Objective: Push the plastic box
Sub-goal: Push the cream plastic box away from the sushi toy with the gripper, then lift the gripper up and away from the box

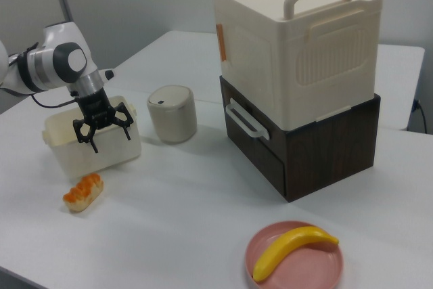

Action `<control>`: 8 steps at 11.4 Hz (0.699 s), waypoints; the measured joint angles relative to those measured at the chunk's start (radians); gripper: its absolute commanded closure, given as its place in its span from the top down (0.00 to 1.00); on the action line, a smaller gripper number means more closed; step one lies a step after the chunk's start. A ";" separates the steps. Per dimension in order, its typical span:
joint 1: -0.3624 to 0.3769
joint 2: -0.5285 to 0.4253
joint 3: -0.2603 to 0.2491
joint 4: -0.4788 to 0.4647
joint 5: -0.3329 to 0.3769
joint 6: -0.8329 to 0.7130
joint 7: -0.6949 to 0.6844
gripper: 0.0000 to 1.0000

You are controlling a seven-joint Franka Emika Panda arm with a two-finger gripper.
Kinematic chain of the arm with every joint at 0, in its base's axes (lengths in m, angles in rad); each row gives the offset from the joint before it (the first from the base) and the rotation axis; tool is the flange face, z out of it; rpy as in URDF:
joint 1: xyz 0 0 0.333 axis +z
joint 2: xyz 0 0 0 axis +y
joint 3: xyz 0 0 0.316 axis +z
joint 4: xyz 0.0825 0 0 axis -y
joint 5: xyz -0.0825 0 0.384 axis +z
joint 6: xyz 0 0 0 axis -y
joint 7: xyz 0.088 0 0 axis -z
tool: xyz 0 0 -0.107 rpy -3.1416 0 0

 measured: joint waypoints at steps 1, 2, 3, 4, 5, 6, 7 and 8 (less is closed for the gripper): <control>0.001 0.002 0.005 0.002 -0.010 0.006 0.015 1.00; 0.001 0.005 0.014 0.008 -0.020 0.009 0.038 1.00; 0.001 0.012 0.022 0.019 -0.028 0.010 0.057 1.00; 0.001 0.021 0.026 0.030 -0.033 0.010 0.069 1.00; 0.002 0.033 0.027 0.046 -0.034 0.013 0.075 1.00; 0.002 0.048 0.027 0.067 -0.034 0.013 0.077 1.00; 0.003 0.065 0.028 0.092 -0.034 0.014 0.078 1.00; 0.004 0.084 0.029 0.119 -0.034 0.016 0.078 1.00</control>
